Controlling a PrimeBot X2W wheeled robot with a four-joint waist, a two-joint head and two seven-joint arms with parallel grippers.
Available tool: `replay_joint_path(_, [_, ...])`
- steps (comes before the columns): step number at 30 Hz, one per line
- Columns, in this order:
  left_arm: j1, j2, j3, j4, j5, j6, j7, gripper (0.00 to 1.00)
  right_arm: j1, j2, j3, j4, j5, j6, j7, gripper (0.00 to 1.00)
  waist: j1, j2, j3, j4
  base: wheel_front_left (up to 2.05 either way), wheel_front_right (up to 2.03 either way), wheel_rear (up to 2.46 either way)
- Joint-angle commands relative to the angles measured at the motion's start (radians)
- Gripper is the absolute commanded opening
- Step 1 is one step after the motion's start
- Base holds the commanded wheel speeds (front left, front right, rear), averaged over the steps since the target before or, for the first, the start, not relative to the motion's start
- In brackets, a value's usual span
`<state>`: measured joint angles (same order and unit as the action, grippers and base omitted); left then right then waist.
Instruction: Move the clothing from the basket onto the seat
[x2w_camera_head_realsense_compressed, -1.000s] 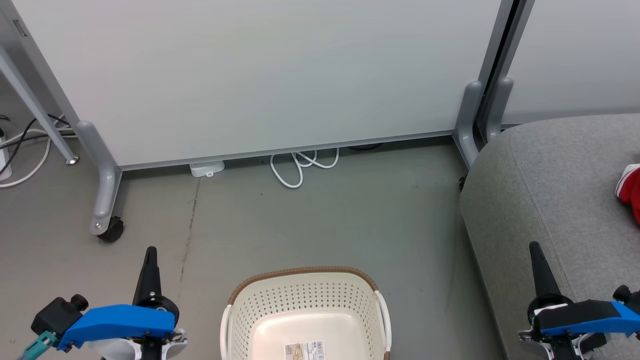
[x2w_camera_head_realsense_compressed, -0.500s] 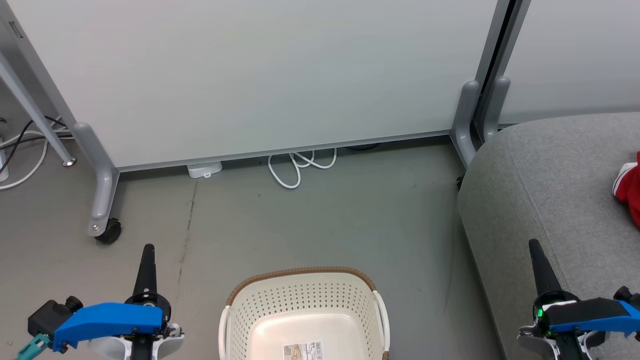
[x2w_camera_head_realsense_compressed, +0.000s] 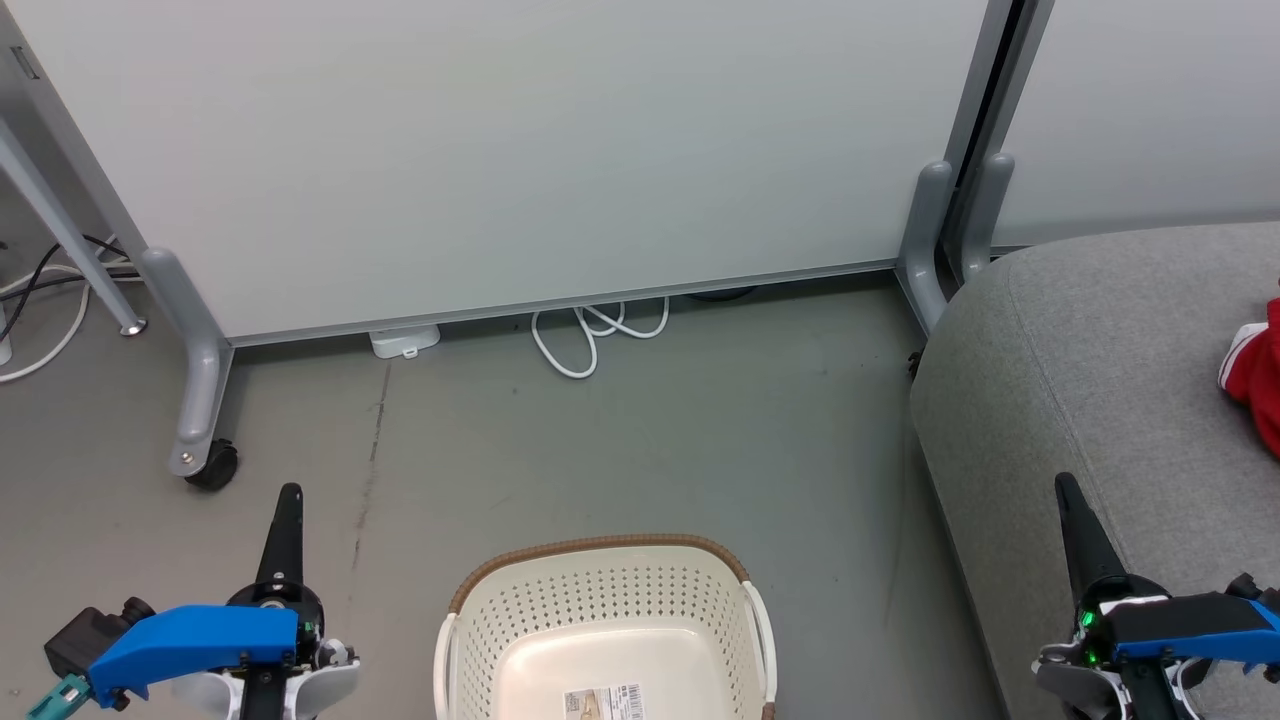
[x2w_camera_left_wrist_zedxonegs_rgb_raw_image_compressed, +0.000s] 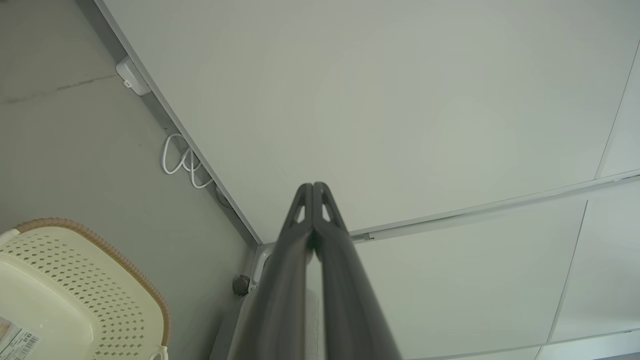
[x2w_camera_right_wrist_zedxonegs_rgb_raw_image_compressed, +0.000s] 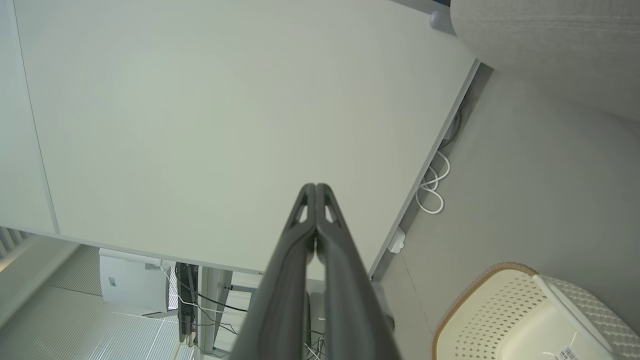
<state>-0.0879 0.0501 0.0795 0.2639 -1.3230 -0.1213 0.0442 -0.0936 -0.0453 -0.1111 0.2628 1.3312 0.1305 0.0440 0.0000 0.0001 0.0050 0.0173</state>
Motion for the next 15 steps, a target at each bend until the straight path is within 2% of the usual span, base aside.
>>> replay_joint_path(1, [-0.022, 0.0, 0.004, -0.008, -0.023, -0.006, 0.007, 0.0, -0.017, -0.007, -0.002, -0.011, 0.024, 0.0, 0.007, 0.0, 0.0, -0.0001, 0.0, -0.001, 0.0, 0.0, 0.0])
replay_joint_path(15, [-0.024, 0.0, 0.02, -0.014, -0.14, -0.009, 0.035, 0.0, -0.018, -0.007, -0.003, -0.015, 0.137, 0.0, 0.036, 0.0, 0.0, -0.0001, -0.001, -0.007, 0.0, 0.0, 0.0])
